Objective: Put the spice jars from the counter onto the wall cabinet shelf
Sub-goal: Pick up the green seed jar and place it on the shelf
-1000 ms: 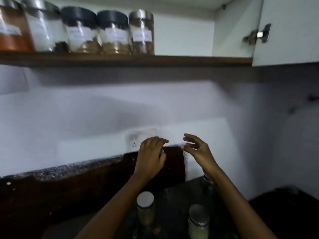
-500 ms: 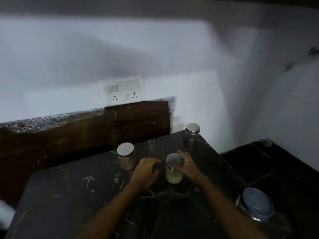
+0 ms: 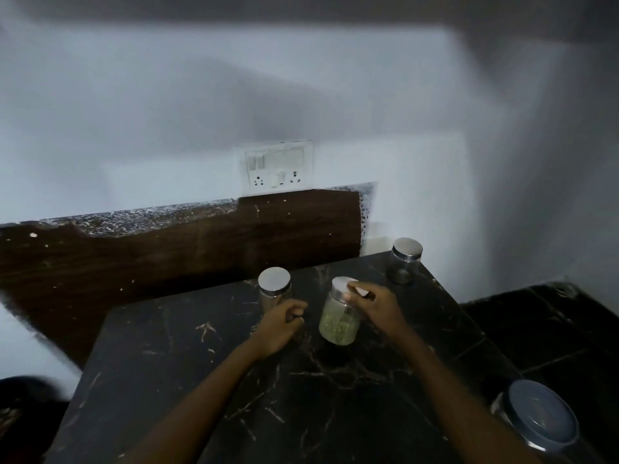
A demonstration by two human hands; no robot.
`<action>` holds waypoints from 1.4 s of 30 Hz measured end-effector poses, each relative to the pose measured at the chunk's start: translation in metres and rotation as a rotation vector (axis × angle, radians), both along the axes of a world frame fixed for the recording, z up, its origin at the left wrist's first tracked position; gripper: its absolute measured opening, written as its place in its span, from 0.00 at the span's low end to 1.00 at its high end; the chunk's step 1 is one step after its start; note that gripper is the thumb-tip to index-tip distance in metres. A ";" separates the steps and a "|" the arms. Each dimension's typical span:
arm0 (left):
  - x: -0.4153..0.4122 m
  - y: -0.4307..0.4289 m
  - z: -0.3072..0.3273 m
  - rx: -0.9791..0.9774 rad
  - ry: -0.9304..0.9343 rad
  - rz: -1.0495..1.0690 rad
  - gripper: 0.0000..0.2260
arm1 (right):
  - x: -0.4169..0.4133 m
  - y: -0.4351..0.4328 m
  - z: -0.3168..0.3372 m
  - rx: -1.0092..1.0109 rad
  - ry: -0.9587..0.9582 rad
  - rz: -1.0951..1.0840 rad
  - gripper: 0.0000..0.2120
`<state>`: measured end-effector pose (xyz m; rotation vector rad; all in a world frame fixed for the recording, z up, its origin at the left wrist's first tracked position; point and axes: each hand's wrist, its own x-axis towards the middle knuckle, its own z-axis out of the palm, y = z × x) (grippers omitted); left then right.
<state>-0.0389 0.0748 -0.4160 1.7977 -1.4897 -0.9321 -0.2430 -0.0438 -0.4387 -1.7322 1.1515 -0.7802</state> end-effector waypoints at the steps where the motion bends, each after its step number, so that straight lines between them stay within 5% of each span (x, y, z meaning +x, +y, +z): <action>1: 0.002 0.003 0.003 -0.006 0.060 0.021 0.16 | 0.005 0.001 0.008 -0.016 -0.036 0.007 0.18; 6: 0.010 0.013 0.023 -0.074 0.336 0.080 0.16 | 0.034 0.017 0.059 0.010 -0.247 0.025 0.12; 12: 0.016 0.025 0.052 -0.085 0.564 0.039 0.13 | 0.058 0.036 0.107 -0.080 -0.277 0.043 0.11; 24: 0.023 0.059 0.066 -0.115 0.688 -0.007 0.31 | 0.093 0.063 0.135 -0.215 -0.210 -0.018 0.22; 27: 0.026 0.060 0.069 -0.110 0.704 -0.006 0.28 | 0.094 0.067 0.139 -0.230 -0.192 -0.014 0.20; 34: 0.032 0.060 0.079 -0.057 0.896 -0.019 0.24 | 0.097 0.066 0.146 -0.146 -0.279 0.059 0.21; 39: 0.029 0.061 0.090 0.031 1.060 -0.057 0.26 | 0.103 0.072 0.158 0.106 -0.517 0.172 0.19; 42: 0.027 0.064 0.092 -0.010 1.169 -0.061 0.25 | 0.108 0.075 0.165 0.054 -0.543 0.111 0.18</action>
